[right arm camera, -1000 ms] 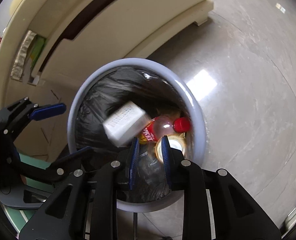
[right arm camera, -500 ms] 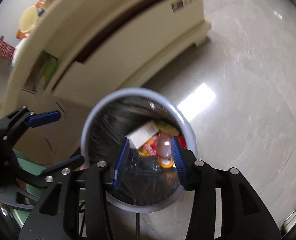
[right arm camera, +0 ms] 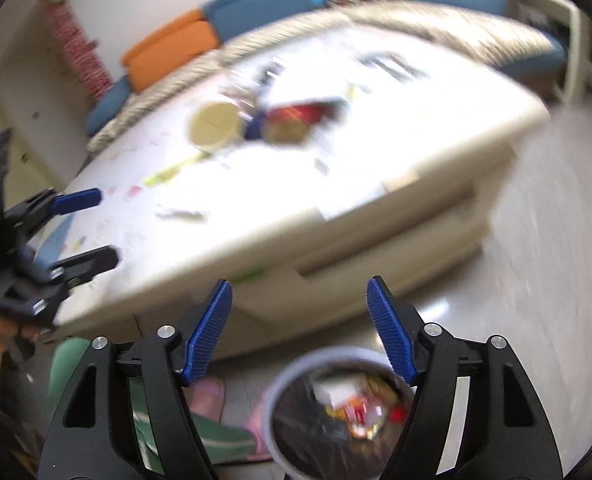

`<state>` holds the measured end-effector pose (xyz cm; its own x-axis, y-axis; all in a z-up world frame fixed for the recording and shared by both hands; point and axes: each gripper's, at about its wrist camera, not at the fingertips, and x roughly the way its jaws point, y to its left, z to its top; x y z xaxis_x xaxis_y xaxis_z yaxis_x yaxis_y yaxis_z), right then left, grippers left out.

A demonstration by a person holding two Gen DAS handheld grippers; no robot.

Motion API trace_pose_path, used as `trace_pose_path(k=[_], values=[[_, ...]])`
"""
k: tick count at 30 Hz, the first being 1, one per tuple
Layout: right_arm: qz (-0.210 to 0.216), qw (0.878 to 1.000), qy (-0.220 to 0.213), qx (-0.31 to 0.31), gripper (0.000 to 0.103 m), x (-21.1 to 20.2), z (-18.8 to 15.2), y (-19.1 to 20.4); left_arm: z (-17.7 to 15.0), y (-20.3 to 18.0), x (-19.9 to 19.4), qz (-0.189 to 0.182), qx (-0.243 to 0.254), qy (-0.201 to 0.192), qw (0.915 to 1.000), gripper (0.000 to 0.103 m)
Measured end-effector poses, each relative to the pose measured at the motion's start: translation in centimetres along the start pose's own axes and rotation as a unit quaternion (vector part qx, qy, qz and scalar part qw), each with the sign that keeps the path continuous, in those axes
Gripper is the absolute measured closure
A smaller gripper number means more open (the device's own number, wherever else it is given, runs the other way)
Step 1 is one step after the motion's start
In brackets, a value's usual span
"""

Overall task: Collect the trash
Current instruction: 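Move both tools back over the table, then grasp the yellow highlighter with the left tool while the right tool grasps the paper cup rim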

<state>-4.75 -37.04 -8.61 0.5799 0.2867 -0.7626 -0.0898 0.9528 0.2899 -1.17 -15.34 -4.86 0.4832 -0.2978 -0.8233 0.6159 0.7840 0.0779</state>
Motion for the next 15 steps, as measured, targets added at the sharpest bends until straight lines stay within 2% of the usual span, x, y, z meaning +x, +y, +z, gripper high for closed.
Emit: trace_pose_path(k=[2, 6, 10, 15], values=[[0.009, 0.999, -0.015, -0.03, 0.024, 0.7, 2.6, 2.3, 0.3, 3.0, 0.6, 0.019, -0.008, 0.008, 0.9998, 0.007], [0.005, 0.995, -0.029, -0.094, 0.024, 3.3, 7.0, 6.5, 0.7, 7.2, 2.8, 0.031, -0.003, 0.017, 0.9994, 0.007], [-0.028, 0.986, -0.035, -0.16, 0.024, 6.8, 10.8, 9.4, 0.5, 10.4, 5.3, 0.026, 0.001, 0.031, 0.9992, 0.007], [-0.066, 0.98, -0.037, -0.184, 0.024, 10.3, 13.8, 10.3, 0.5, 12.6, 8.0, 0.026, 0.004, 0.039, 0.9989, 0.007]])
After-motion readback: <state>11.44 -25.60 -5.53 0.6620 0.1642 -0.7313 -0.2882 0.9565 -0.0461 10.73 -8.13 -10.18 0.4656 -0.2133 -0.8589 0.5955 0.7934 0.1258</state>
